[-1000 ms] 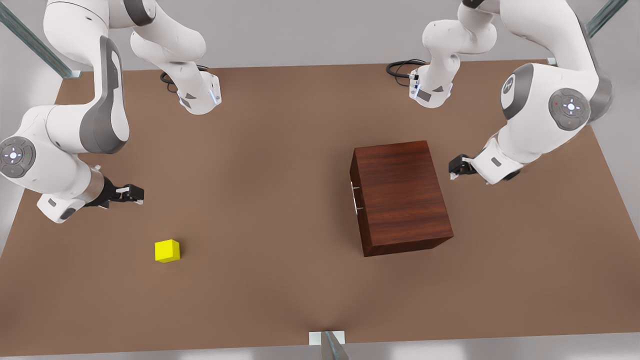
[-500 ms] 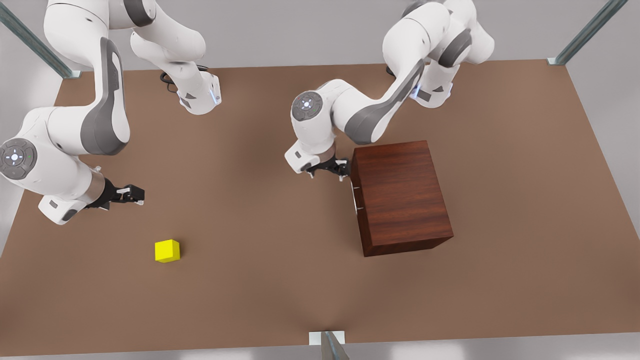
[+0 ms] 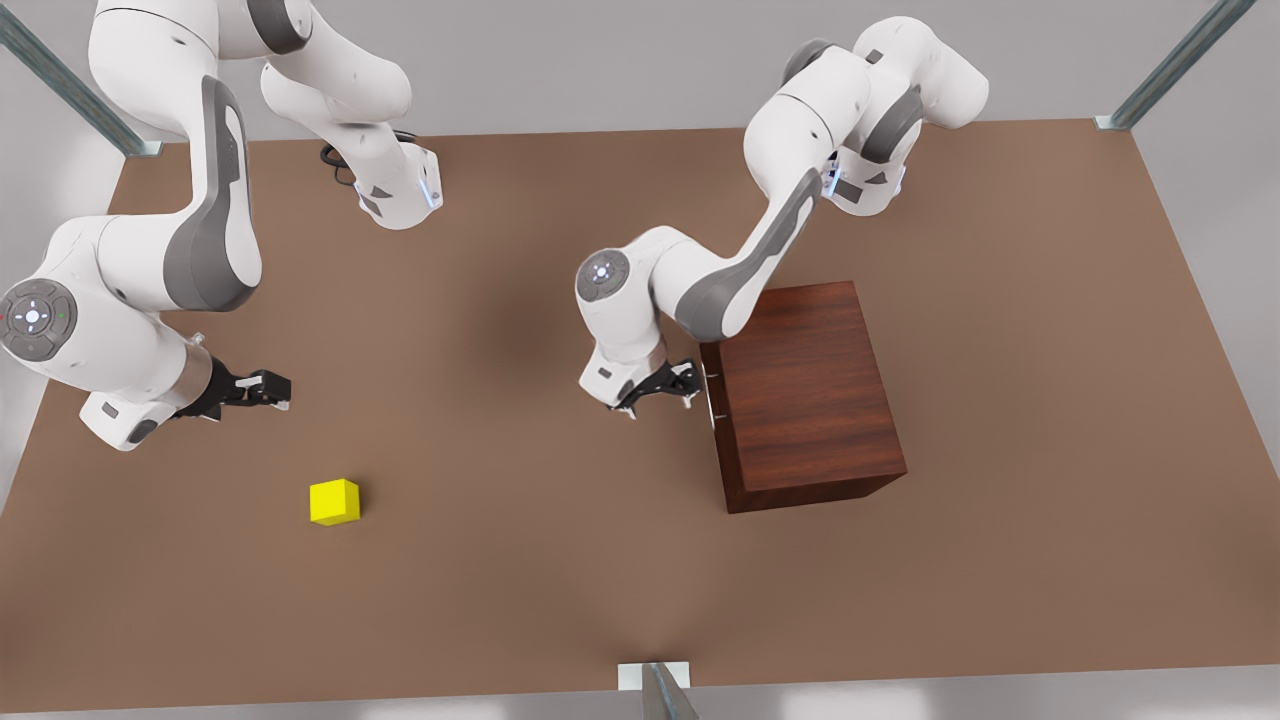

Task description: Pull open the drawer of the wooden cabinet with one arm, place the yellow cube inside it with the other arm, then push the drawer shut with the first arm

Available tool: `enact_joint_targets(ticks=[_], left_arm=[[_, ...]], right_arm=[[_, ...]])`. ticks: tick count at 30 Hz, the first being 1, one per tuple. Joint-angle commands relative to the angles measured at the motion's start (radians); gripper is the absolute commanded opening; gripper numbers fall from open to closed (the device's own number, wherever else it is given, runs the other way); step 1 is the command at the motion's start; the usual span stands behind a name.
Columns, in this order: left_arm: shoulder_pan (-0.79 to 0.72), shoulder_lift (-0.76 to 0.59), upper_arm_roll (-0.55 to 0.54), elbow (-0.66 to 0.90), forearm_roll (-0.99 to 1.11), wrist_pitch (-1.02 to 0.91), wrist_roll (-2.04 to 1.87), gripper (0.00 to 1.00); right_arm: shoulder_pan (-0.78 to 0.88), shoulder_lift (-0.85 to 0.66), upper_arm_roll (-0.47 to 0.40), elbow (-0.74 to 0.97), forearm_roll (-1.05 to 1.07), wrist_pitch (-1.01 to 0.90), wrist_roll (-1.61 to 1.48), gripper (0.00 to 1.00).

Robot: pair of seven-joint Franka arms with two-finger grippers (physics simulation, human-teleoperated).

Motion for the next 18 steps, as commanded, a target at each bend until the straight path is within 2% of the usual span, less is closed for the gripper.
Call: enact_joint_targets(ticks=[1,10,18], left_arm=[[-0.002,0.0,0.003,-0.002,0.029,-0.114,-0.144,1.0],[-0.005,0.057,0.004,-0.025,0.118,-0.18,-0.106,1.0],[-0.005,0.08,-0.002,-0.023,0.11,-0.151,-0.109,1.0]], right_arm=[[0.0,-0.001,-0.001,-0.001,0.001,0.0,-0.007,1.0],[0.0,0.0,0.0,0.001,0.001,0.0,-0.007,1.0],[0.0,0.0,0.0,0.001,0.001,0.0,-0.007,1.0]])
